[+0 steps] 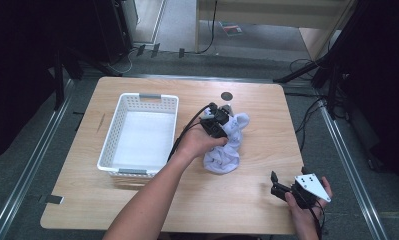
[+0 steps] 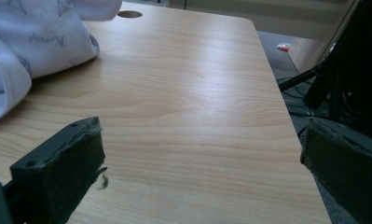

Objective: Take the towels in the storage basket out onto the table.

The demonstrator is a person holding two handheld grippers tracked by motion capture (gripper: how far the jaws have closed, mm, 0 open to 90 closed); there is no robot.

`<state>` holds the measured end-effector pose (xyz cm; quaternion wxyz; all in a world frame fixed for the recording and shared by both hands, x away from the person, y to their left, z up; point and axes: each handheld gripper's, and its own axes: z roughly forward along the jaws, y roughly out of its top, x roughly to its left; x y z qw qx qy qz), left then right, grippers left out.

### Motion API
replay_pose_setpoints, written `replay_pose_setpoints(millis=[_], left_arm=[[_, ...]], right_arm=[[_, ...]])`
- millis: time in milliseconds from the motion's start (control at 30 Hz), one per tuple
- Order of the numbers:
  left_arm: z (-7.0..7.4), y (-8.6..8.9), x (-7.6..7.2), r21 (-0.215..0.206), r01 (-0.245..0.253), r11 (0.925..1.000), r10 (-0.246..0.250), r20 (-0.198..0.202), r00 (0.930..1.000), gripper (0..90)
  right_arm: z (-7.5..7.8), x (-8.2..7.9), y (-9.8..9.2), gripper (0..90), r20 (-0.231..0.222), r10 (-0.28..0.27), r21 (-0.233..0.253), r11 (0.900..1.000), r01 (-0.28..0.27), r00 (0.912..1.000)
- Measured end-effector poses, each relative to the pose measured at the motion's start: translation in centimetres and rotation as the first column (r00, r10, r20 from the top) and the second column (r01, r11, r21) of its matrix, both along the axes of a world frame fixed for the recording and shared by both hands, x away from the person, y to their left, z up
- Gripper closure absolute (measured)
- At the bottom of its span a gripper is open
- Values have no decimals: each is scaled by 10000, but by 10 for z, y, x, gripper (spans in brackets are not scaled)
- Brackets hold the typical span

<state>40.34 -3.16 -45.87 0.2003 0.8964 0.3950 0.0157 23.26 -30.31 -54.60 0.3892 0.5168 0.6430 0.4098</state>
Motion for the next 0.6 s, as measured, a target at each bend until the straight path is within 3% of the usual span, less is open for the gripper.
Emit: replay_pose_setpoints(millis=[67,133,267,367,433,500,600], left_arm=[[-5,3,0,-115,-189,9998,190,53,9998,522],[-5,4,0,-130,-227,9997,226,-42,9997,401],[-1,5,-2,-249,-471,9986,475,175,9987,131],[7,9,-3,-582,-683,9960,697,229,9973,26],[12,13,-4,-741,-789,9941,823,438,9956,11],[16,17,-5,-596,-1016,9930,1063,809,9910,10],[23,27,-5,-773,-1186,9899,1250,840,9886,3]], right_arm=[[0,0,0,0,9,11,-11,10000,-11,10000],[0,0,0,0,0,21,-1,10000,-21,10000],[0,0,0,0,13,23,-10,10000,-23,10000],[0,0,0,0,-3,12,-3,10000,-12,10000],[0,0,0,0,3,11,9,10000,-11,10000],[0,0,0,0,1,13,11,10000,-13,10000],[0,0,0,0,-4,30,18,10000,-30,10000]])
